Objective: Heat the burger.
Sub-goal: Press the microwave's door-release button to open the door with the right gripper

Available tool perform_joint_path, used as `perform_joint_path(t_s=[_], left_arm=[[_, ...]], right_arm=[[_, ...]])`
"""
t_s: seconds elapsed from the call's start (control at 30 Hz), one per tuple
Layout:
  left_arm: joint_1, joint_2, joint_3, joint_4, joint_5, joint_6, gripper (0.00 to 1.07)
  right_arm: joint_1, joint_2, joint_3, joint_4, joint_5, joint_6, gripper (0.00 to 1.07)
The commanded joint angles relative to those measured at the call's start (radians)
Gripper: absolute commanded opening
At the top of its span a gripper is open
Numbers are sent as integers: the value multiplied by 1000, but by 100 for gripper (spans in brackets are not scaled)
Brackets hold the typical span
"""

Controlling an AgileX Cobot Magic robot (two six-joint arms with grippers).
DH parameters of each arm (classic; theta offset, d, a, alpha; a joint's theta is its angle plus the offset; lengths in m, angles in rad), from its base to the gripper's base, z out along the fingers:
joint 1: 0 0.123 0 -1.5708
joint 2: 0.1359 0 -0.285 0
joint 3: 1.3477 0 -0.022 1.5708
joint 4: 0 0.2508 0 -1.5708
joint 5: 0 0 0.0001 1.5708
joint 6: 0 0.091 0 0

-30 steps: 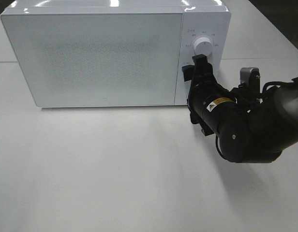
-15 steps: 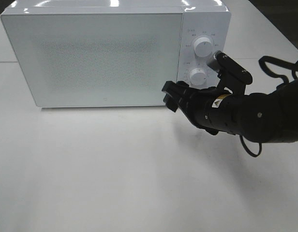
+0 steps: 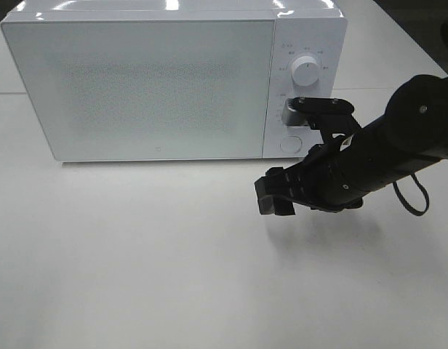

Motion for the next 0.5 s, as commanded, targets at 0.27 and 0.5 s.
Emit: perform_joint_path(t_s=[0.27, 0.5], left_arm=[[0, -23, 3, -7, -9, -5, 100], [0, -23, 3, -7, -9, -5, 100]], right_arm=[[-4, -159, -10, -206, 200, 79, 75], [-4, -321, -11, -314, 366, 196, 75]])
